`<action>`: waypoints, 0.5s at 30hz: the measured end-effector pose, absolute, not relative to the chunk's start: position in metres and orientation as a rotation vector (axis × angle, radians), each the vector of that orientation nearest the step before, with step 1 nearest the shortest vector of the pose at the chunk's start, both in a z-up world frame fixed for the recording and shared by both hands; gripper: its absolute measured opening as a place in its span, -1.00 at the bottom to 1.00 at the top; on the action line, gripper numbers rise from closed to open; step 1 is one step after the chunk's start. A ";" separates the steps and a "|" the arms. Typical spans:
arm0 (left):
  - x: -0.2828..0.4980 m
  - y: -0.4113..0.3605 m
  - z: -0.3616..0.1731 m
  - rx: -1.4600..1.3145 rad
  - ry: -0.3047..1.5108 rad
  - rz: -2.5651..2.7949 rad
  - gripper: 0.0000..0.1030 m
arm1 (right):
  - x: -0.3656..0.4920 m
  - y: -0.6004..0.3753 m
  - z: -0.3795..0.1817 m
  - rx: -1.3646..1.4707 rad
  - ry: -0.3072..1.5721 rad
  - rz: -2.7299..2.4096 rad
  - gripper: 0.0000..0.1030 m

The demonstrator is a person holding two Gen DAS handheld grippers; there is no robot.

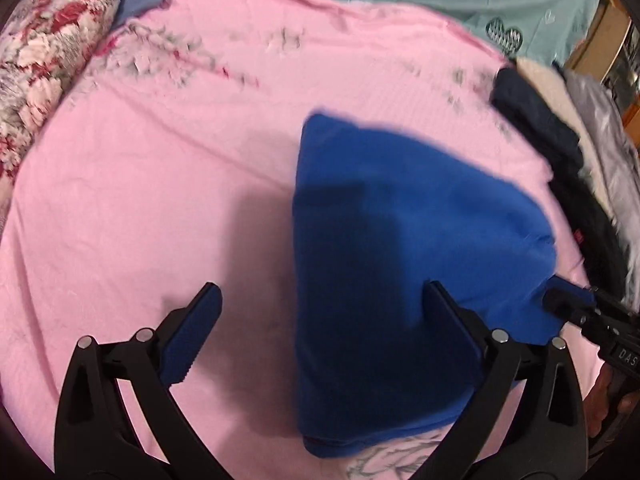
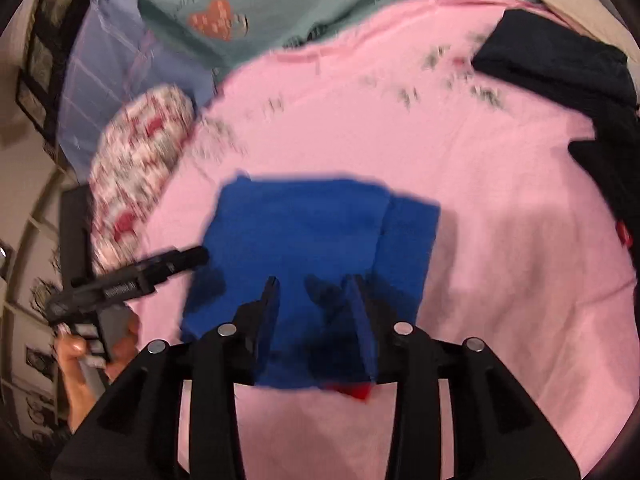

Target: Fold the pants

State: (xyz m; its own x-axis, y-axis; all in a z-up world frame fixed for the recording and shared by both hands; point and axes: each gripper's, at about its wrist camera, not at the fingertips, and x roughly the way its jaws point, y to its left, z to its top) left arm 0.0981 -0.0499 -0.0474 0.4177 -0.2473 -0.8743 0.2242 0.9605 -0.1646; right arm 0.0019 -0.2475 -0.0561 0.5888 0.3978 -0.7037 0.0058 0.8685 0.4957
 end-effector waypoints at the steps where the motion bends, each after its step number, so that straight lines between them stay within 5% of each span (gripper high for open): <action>1: 0.099 -0.047 -0.055 -0.063 1.129 -0.298 0.96 | 0.001 -0.245 -0.066 0.435 0.937 0.182 -0.27; 5: 0.097 -0.031 -0.046 -0.187 1.158 -0.352 0.96 | -0.006 -0.256 -0.063 0.506 0.927 0.202 -0.14; 7: 0.095 -0.027 -0.040 -0.196 1.164 -0.388 0.96 | -0.012 -0.270 -0.054 0.632 0.900 0.282 0.13; 15: 0.095 -0.020 -0.042 -0.219 1.216 -0.415 0.96 | -0.024 -0.284 -0.059 0.681 0.960 0.250 0.18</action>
